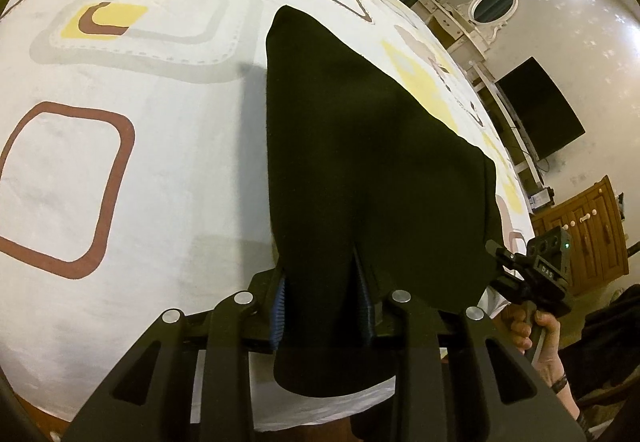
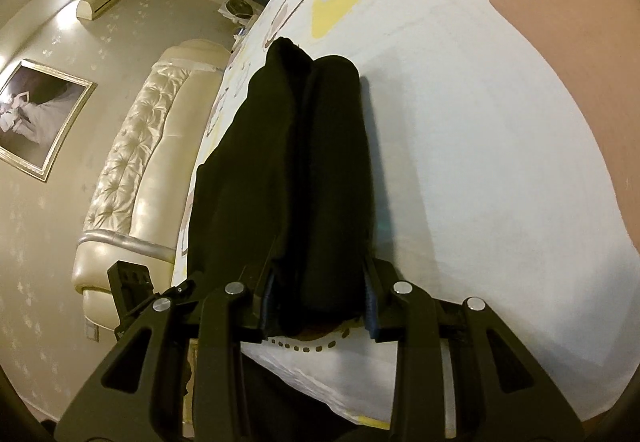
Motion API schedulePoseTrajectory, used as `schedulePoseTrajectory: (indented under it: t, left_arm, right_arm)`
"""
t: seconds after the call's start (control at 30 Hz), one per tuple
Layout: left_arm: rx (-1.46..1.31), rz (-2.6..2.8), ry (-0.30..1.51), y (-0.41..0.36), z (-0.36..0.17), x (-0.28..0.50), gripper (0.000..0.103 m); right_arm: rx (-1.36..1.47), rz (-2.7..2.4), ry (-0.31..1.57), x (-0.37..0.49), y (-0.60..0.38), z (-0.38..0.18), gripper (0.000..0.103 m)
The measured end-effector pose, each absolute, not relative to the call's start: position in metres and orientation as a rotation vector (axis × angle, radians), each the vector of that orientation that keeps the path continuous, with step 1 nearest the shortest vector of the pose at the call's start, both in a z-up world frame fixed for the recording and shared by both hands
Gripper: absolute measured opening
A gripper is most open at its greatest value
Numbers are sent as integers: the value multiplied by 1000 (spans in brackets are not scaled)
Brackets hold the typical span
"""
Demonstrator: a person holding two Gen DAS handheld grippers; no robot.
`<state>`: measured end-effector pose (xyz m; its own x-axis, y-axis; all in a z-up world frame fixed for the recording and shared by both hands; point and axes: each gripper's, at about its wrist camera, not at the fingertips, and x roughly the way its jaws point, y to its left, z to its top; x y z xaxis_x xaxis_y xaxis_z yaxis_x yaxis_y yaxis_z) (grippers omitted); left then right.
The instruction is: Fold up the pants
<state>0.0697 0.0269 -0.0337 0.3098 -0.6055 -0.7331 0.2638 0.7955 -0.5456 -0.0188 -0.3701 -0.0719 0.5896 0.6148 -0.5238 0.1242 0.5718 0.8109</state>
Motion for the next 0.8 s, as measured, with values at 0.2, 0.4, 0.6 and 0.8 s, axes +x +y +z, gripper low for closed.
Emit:
schedulePoseTrajectory:
  t: [0.2, 0.4, 0.6, 0.8]
  left_arm:
    - [-343, -597, 1102, 23, -35, 70, 30]
    - [-318, -603, 1102, 24, -31, 71, 31]
    - [-352, -670, 1078, 44, -24, 67, 42]
    - [-382, -706, 1005, 71, -12, 81, 62]
  right_arm:
    - [952, 340, 908, -19, -373, -72, 33]
    - [969, 336, 904, -23, -374, -71, 34]
    - [950, 355, 921, -30, -377, -60, 54]
    - [914, 392, 883, -12, -399, -41, 78]
